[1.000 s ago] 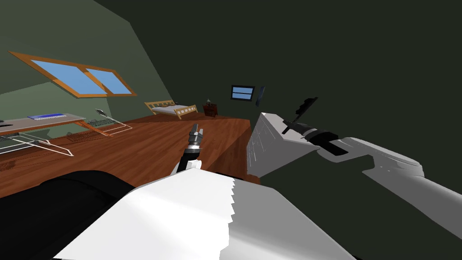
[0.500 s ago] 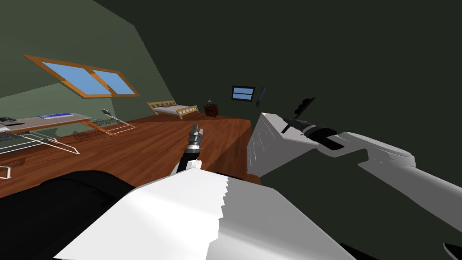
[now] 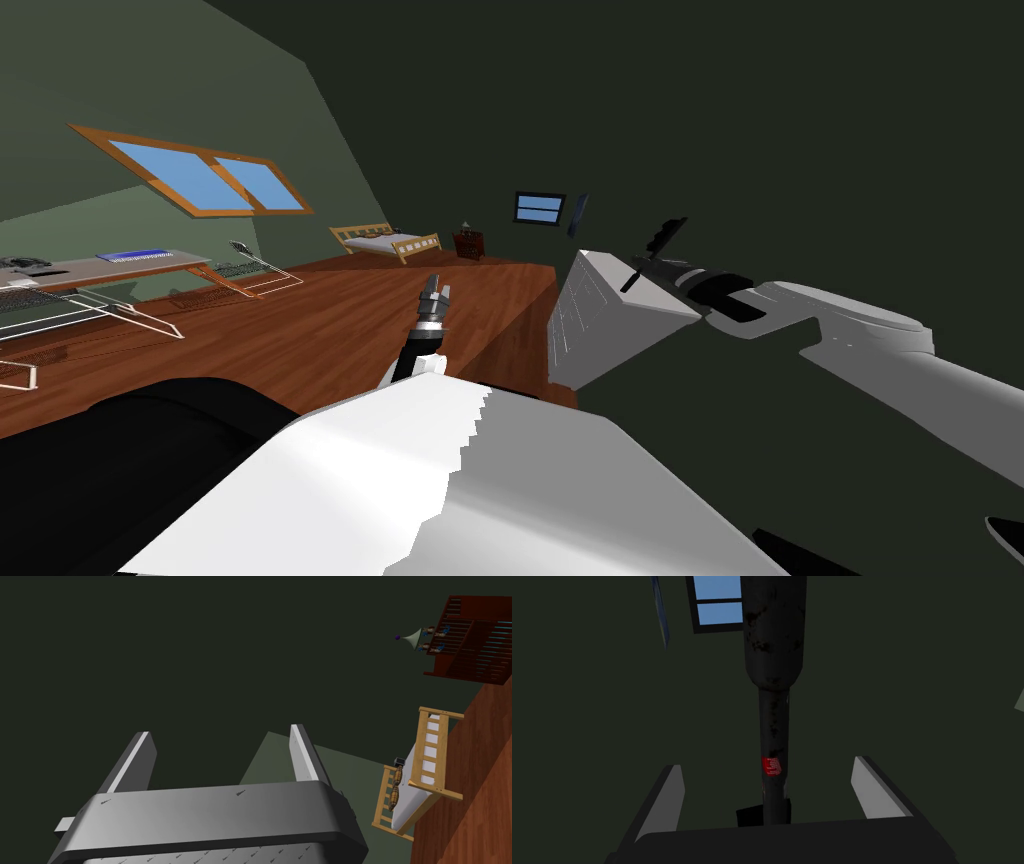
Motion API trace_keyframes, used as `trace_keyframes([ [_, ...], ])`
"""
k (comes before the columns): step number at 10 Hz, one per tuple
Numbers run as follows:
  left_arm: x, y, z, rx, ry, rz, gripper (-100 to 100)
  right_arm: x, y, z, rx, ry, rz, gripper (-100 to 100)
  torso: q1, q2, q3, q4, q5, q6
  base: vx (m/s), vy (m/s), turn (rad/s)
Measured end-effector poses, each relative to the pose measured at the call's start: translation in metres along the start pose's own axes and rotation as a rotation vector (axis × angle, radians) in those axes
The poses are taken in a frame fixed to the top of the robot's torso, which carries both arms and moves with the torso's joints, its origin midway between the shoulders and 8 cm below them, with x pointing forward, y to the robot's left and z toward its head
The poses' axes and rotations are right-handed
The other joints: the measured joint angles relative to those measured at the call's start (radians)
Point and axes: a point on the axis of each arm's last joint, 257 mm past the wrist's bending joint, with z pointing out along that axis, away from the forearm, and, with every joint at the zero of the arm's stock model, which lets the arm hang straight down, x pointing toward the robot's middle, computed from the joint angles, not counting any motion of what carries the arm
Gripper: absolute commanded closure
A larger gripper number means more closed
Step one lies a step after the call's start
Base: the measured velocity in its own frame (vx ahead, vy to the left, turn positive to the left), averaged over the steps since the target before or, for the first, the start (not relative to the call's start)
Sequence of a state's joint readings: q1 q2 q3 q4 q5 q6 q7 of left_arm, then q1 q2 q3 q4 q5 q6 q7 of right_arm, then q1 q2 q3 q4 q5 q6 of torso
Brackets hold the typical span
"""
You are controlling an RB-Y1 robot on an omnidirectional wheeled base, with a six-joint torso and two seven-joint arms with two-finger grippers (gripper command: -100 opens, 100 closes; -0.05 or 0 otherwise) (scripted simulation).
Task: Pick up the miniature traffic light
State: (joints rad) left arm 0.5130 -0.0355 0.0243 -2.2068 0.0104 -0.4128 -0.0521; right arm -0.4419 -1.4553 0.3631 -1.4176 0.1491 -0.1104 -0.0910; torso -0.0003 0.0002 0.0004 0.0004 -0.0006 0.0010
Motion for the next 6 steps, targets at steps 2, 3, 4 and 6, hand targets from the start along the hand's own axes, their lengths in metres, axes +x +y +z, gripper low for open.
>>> trace_keyframes([
  [2, 0.0, 0.0, 0.0, 0.0, 0.0, 0.0, 0, -0.0002, 0.0001, 0.0, 0.0, 0.0, 0.0, 100, -0.001, 0.0, 0.0, 0.0, 0.0, 0.0, 0.0, 0.0, 0.0],
  [3, 0.0, 0.0, 0.0, 0.0, 0.0, 0.0, 0, -0.0002, 0.0001, 0.0, 0.0, 0.0, -0.001, 100, -0.001, -0.001, 0.0, 0.0, 0.0, 0.0, 0.0, 0.0, 0.0],
  [4, 0.0, 0.0, 0.0, 0.0, 0.0, 0.0, 0, -0.0001, 0.0001, 0.0, 0.0, 0.0, 0.0, 100, -0.001, -0.001, 0.0, 0.0, 0.0, 0.0, 0.0, 0.0, 0.0],
  [6, 0.0, 0.0, 0.0, 0.0, 0.0, 0.0, 0, 0.0, 0.0001, 0.0, 0.0, 0.0, 0.0, 100, -0.001, -0.001, 0.0, 0.0, 0.0, 0.0, 0.058, -0.005, -0.057],
])
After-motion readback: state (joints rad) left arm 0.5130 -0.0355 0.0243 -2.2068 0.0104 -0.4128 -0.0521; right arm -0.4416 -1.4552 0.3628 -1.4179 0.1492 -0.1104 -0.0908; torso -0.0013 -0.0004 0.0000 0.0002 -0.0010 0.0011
